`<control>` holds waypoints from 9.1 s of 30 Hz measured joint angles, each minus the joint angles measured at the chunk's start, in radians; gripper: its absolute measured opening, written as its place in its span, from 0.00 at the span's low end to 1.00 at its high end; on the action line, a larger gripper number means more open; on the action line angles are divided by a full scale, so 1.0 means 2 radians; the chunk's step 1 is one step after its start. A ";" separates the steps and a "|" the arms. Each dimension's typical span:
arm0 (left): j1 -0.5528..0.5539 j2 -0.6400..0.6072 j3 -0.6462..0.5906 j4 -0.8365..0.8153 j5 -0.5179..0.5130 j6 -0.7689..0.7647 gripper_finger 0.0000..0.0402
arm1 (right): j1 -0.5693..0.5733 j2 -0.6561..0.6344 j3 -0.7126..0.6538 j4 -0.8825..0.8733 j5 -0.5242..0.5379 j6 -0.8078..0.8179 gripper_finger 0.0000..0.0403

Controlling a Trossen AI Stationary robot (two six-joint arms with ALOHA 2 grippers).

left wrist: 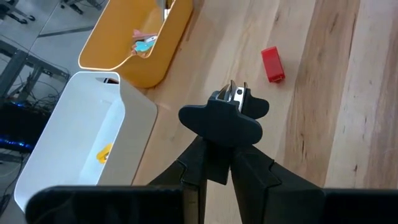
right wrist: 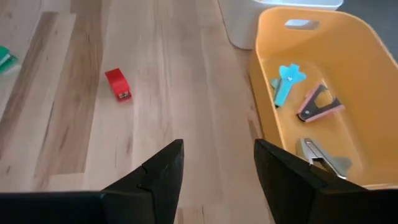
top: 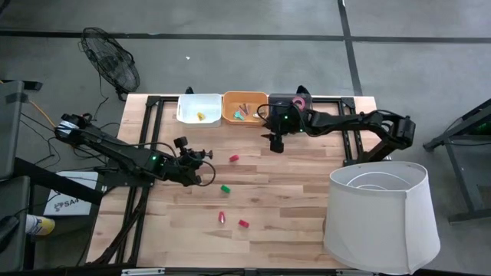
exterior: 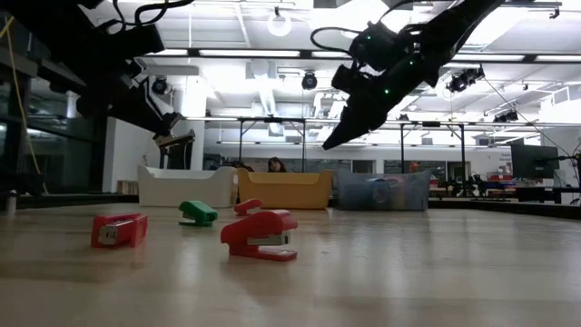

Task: Pick and place Stapler, Stapler remover, tape
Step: Put the black staple remover into the orange bin

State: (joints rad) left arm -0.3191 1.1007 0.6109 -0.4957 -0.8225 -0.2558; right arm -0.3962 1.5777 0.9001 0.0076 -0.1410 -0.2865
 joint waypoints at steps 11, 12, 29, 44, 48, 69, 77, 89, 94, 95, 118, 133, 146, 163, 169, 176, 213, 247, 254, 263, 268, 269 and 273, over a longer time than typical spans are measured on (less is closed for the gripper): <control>0.000 0.000 0.000 0.009 -0.005 0.004 0.12 | 0.028 0.030 0.000 0.041 0.000 -0.018 0.46; 0.000 0.000 0.000 0.015 -0.006 0.010 0.12 | 0.030 0.030 0.000 0.046 -0.001 -0.019 0.46; 0.060 0.000 0.000 0.125 0.021 0.145 0.12 | 0.056 0.030 0.000 0.099 -0.047 -0.041 0.46; 0.096 0.000 0.000 0.190 0.069 0.216 0.12 | 0.056 0.030 0.000 0.103 -0.064 -0.041 0.46; 0.095 0.000 0.000 0.200 0.076 0.225 0.12 | 0.056 0.030 0.000 0.103 -0.064 -0.041 0.46; 0.121 0.000 0.000 0.226 0.100 0.250 0.12 | 0.056 0.030 0.000 0.135 -0.083 -0.028 0.58; 0.141 0.000 0.000 0.226 0.123 0.257 0.12 | 0.070 0.030 0.000 0.186 -0.091 -0.046 0.64; 0.141 0.000 0.000 0.302 0.141 0.312 0.12 | 0.096 0.030 0.000 0.272 -0.057 -0.069 0.64; 0.141 0.000 0.000 0.327 0.148 0.325 0.12 | 0.105 0.039 0.000 0.311 -0.060 -0.070 0.64; 0.141 0.000 0.000 0.334 0.149 0.327 0.12 | 0.107 0.044 0.001 0.313 -0.061 -0.071 0.64; 0.141 0.002 0.000 0.344 0.150 0.341 0.12 | 0.115 0.111 0.002 0.419 0.028 -0.071 0.60; 0.141 0.002 0.000 0.377 0.162 0.366 0.12 | 0.114 0.103 0.001 0.422 0.025 -0.067 0.60; 0.140 0.002 0.000 0.419 0.200 0.384 0.12 | 0.123 0.103 0.001 0.474 -0.041 -0.063 0.55; 0.140 0.002 0.000 0.431 0.220 0.401 0.12 | 0.123 0.102 0.001 0.478 -0.042 -0.048 0.47; 0.140 0.002 0.000 0.431 0.217 0.402 0.12 | 0.123 0.102 0.001 0.477 -0.041 -0.040 0.39; 0.140 0.002 0.000 0.430 0.217 0.403 0.12 | 0.123 0.102 0.001 0.477 -0.042 -0.039 0.36; 0.140 0.002 0.000 0.388 0.208 0.411 0.19 | 0.108 0.100 0.001 0.429 -0.012 -0.015 0.35; 0.140 -0.098 -0.012 0.209 0.023 0.412 0.46 | -0.060 0.112 0.039 0.289 0.026 0.085 0.35; 0.140 -0.144 -0.052 0.211 0.021 0.383 0.46 | -0.075 0.138 0.101 0.182 0.029 0.126 0.35; 0.140 -0.180 -0.087 0.217 0.023 0.361 0.46 | -0.090 0.146 0.151 0.070 0.028 0.157 0.35; 0.140 -0.191 -0.097 0.217 0.023 0.360 0.46 | -0.098 0.146 0.159 0.050 0.019 0.162 0.36; 0.140 -0.193 -0.099 0.218 0.023 0.358 0.46 | -0.099 0.146 0.159 0.050 0.017 0.166 0.36; 0.140 -0.197 -0.106 0.220 0.023 0.348 0.46 | -0.099 0.146 0.159 0.045 0.011 0.167 0.36</control>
State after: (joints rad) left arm -0.0391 0.7074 0.3986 -0.0552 -0.7758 0.4401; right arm -0.5949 1.8694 1.2190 0.0979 -0.1199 0.0473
